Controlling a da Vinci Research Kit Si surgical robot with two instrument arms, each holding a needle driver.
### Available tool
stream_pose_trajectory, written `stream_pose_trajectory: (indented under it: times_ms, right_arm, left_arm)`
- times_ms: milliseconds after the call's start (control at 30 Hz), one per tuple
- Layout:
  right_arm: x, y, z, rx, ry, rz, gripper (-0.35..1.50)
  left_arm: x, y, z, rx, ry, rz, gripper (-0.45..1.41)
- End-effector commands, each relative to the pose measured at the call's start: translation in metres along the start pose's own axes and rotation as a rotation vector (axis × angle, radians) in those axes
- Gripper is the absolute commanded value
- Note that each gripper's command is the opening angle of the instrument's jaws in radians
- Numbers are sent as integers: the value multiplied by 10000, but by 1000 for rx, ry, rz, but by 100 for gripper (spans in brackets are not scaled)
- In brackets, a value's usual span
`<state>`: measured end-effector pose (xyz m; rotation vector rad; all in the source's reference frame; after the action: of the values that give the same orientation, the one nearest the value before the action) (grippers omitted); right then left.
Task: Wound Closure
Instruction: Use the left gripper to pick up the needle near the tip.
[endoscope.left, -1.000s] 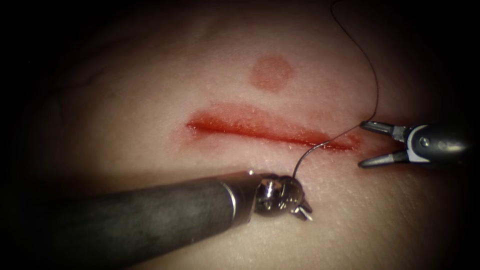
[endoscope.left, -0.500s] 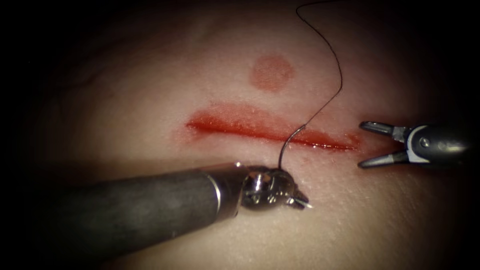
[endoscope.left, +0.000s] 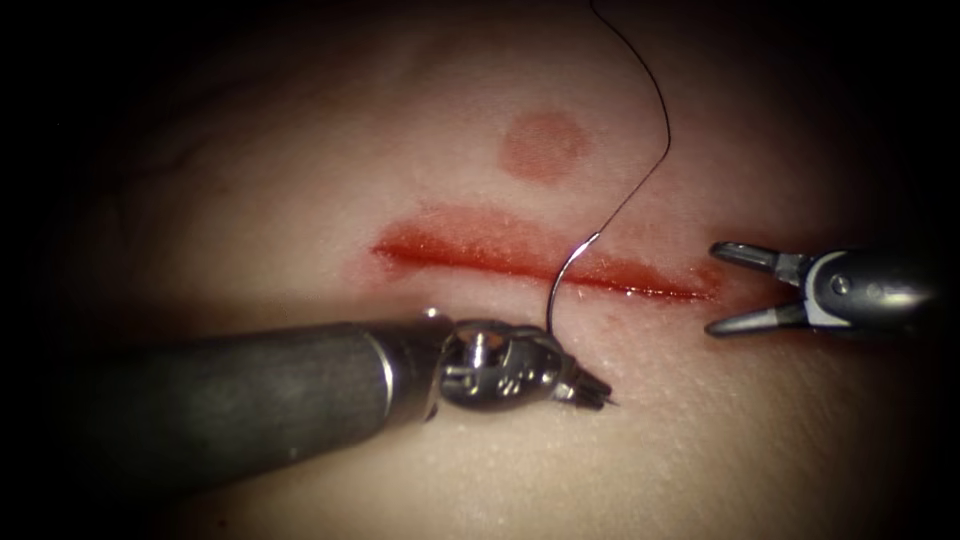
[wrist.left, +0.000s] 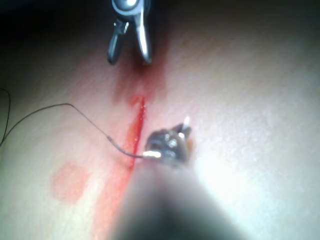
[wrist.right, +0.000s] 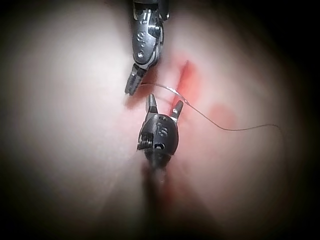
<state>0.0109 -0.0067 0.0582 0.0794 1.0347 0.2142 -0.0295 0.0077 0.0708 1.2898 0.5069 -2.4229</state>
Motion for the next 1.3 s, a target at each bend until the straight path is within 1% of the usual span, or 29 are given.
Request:
stream_pose_trajectory:
  times_ms: [33, 300, 433, 600, 667, 767, 833, 1000, 1100, 1200, 1300]
  right_arm:
    - [-5, -4, 9, 4, 0, 15, 96]
    - [-8, -2, 18, -6, -1, 88, 96]
    - [-9, 2, 24, -43, 41, 156, 103]
    - [-12, 7, 33, -71, 79, 246, 104]
    - [-14, 7, 36, -72, 83, 292, 94]
    - [-16, 6, 41, -67, 71, 330, 89]
    - [-15, 6, 44, -70, 70, 343, 91]
    - [-13, 8, 49, -74, 82, 366, 104]
    - [-11, 8, 52, -69, 79, 378, 106]
    - [-9, 8, 58, -56, 58, 385, 108]
    - [-7, 6, 66, -22, 31, 382, 106]
  left_arm:
    - [-2, -1, 5, 8, 18, 1, -35]
    - [-3, 5, -31, 71, 163, 10, -35]
    - [-3, 10, -49, 113, 247, 13, -35]
    - [-4, 14, -64, 160, 330, 16, -35]
    - [-5, 16, -70, 181, 379, 19, -35]
    - [-7, 19, -79, 205, 457, 26, -35]
    - [-8, 20, -84, 223, 508, 31, -35]
    - [-10, 23, -97, 247, 590, 38, -35]
    - [-12, 26, -106, 260, 634, 41, -35]
    - [-14, 30, -113, 256, 648, 49, -35]
    - [-15, 35, -119, 244, 661, 60, -35]
